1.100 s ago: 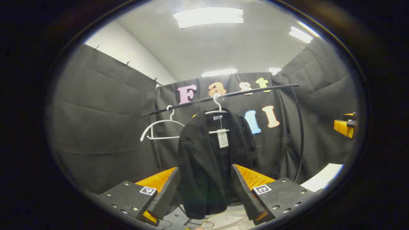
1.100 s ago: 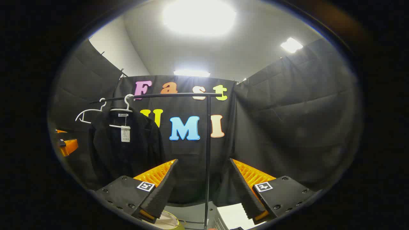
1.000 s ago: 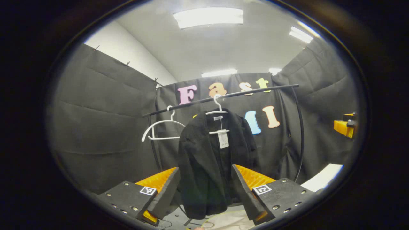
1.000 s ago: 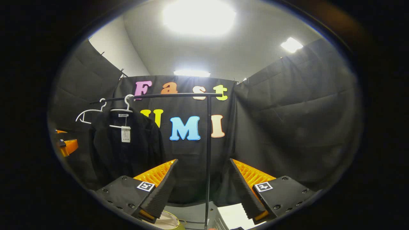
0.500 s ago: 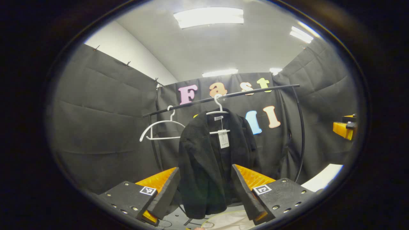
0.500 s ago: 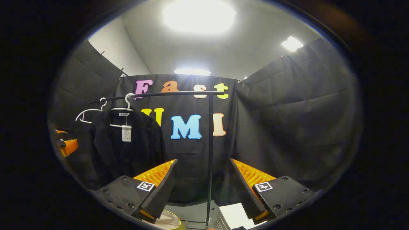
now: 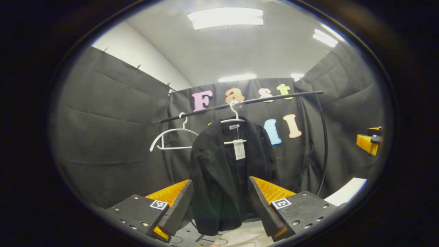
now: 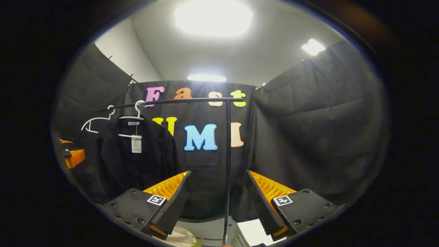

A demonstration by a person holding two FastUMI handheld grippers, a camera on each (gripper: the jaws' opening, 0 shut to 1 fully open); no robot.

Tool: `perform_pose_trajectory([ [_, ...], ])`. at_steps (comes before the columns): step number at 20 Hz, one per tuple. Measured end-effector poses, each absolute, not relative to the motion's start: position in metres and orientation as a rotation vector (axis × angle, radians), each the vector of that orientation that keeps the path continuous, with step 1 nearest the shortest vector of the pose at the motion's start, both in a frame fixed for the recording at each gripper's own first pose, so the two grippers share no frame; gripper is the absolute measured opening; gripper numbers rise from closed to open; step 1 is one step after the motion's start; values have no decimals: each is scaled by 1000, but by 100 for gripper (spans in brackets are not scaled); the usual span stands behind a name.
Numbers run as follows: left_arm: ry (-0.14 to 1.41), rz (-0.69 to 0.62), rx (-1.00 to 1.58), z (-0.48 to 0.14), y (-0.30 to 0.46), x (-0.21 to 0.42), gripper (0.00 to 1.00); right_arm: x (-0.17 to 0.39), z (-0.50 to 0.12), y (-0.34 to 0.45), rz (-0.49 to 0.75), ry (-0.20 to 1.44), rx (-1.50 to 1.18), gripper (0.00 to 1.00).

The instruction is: Grasp the clothes on the hanger with both hands and then place them into the laundry hamper below.

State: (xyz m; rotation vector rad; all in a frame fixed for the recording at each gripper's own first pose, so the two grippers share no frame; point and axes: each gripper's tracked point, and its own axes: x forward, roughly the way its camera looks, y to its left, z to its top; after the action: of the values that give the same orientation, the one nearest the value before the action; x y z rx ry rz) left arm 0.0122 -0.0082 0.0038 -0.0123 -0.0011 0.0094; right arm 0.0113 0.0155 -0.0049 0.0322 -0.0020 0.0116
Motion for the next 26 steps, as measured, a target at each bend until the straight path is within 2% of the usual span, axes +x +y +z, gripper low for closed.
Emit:
perform_pose_trajectory([
  [13, -3, 18, -36, 2, -1, 23, 94, 38, -5, 42, 44, 10, 32, 97],
  [22, 16, 17, -62, -16, 32, 68, 94, 71, 9, 112, 92, -20, 9, 97],
  [26, 6, 37, -65, -10, 46, 76, 94, 89, 8, 150, 158, -15, -3, 98],
])
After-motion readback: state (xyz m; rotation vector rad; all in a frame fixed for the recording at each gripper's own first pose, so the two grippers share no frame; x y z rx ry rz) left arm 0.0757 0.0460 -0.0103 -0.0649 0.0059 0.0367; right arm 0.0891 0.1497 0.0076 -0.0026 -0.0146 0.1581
